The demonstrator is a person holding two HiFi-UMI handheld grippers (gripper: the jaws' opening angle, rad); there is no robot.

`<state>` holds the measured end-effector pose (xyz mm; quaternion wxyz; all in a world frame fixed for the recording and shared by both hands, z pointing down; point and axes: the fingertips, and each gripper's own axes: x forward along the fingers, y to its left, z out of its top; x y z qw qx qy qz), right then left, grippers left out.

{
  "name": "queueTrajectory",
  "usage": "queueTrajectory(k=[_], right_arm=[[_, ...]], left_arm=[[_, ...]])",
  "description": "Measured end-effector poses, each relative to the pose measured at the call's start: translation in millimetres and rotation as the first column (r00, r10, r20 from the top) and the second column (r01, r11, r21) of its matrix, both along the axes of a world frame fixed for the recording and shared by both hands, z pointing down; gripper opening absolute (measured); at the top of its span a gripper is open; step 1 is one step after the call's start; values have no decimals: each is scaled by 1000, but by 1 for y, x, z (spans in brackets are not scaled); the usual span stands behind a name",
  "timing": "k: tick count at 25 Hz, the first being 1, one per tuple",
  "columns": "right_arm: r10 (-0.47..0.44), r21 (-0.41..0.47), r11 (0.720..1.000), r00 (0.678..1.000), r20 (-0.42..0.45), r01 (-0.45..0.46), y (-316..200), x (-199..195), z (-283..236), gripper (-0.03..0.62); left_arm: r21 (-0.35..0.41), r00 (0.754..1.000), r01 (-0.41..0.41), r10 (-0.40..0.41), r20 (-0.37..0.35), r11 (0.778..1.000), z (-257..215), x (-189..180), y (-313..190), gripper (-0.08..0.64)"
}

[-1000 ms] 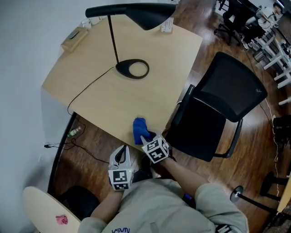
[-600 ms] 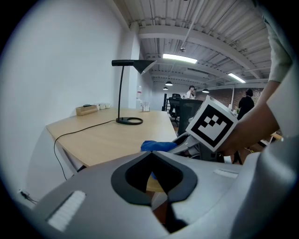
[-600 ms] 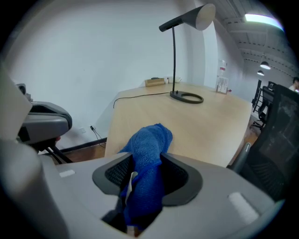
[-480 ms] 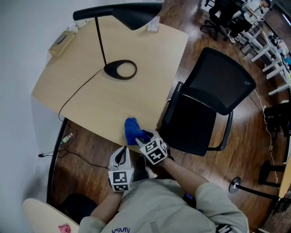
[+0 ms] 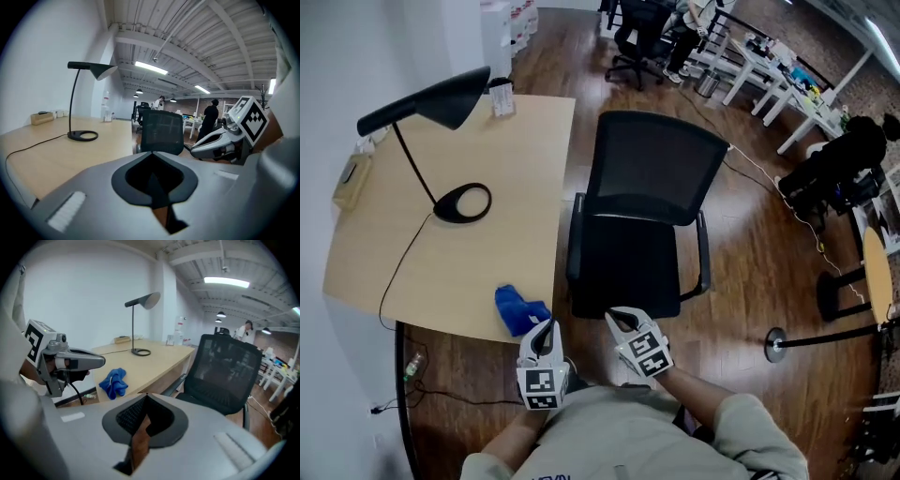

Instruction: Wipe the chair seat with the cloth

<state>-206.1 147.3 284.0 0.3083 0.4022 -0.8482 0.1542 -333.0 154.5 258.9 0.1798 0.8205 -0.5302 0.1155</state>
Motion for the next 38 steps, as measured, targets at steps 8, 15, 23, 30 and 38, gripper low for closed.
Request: queueTrajectory(k=[8, 15, 23, 30, 38], right_arm=[[218, 257, 934, 965, 147, -250, 54, 124, -97, 3], [298, 344, 857, 913, 277, -384, 143, 229, -149, 3], [280, 304, 863, 883, 375, -403, 218, 272, -155, 3], [266, 315, 860, 879, 396, -402, 248, 261, -156, 3], [285, 359, 839, 892, 352, -410, 259, 219, -159, 3]], left_arm=[[84, 981, -186, 190, -34, 979, -64, 139, 35, 5], [160, 971, -231, 239, -29, 960, -101, 245, 118, 5], [157, 980, -197, 194, 36, 968, -105, 285, 203, 5], [197, 980, -195, 187, 62, 961, -119, 279, 231, 5], [212, 975, -220, 207, 80, 952, -120, 231, 232, 5]])
